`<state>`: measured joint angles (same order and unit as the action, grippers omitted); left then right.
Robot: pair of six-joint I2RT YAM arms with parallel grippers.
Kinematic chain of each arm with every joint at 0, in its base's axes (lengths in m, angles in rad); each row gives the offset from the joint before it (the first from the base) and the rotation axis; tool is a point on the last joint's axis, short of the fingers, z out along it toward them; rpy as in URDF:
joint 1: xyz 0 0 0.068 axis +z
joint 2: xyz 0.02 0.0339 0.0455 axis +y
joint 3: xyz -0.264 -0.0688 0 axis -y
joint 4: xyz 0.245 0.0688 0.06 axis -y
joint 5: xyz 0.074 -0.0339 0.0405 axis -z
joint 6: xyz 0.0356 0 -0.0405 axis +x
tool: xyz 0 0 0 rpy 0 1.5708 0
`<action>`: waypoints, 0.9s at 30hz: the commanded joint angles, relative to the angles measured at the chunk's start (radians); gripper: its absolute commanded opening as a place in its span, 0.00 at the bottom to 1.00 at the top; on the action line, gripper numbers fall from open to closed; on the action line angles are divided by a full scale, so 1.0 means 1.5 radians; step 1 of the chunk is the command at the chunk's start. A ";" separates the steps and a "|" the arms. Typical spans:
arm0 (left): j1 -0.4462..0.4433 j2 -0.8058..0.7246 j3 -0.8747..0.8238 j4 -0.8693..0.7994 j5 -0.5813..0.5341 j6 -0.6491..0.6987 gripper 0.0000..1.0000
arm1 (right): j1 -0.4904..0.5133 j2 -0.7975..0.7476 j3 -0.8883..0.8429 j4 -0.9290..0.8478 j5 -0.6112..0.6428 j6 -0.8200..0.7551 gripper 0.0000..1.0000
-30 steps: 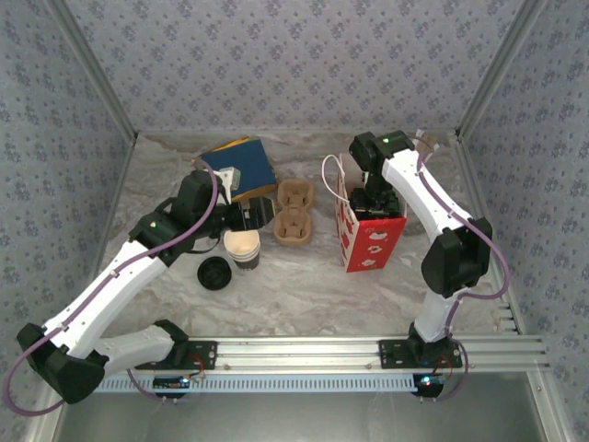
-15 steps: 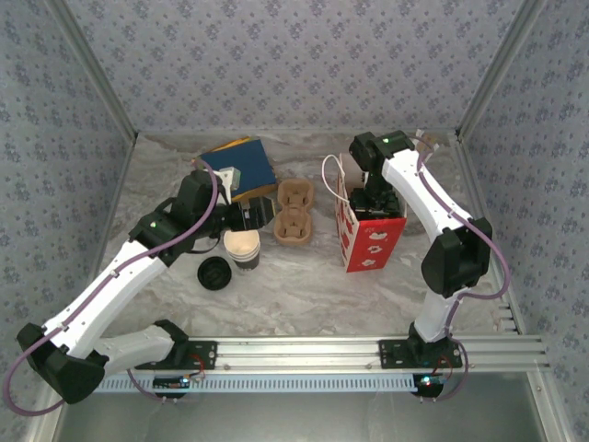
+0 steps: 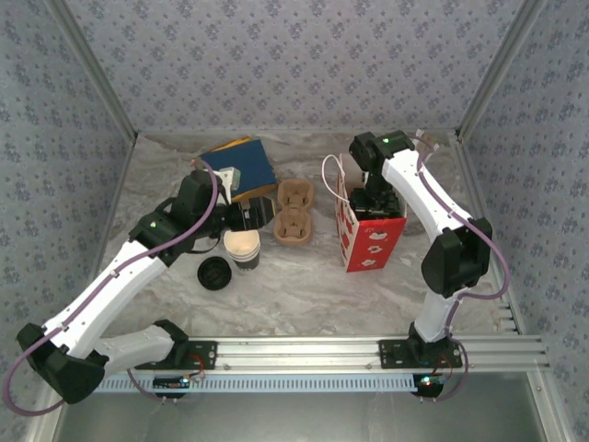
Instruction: Pack the takeout coffee
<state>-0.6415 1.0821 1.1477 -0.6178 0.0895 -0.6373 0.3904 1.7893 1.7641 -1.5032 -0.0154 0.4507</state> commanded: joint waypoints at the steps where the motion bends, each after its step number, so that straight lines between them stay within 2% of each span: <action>1: 0.003 0.002 0.020 0.001 0.002 -0.001 1.00 | -0.004 -0.004 -0.006 -0.019 0.008 -0.010 0.72; 27: 0.002 -0.005 0.015 -0.001 0.003 -0.004 1.00 | -0.005 -0.012 -0.016 -0.016 0.010 -0.009 0.72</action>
<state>-0.6415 1.0821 1.1477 -0.6178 0.0898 -0.6403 0.3904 1.7893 1.7508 -1.5032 -0.0158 0.4507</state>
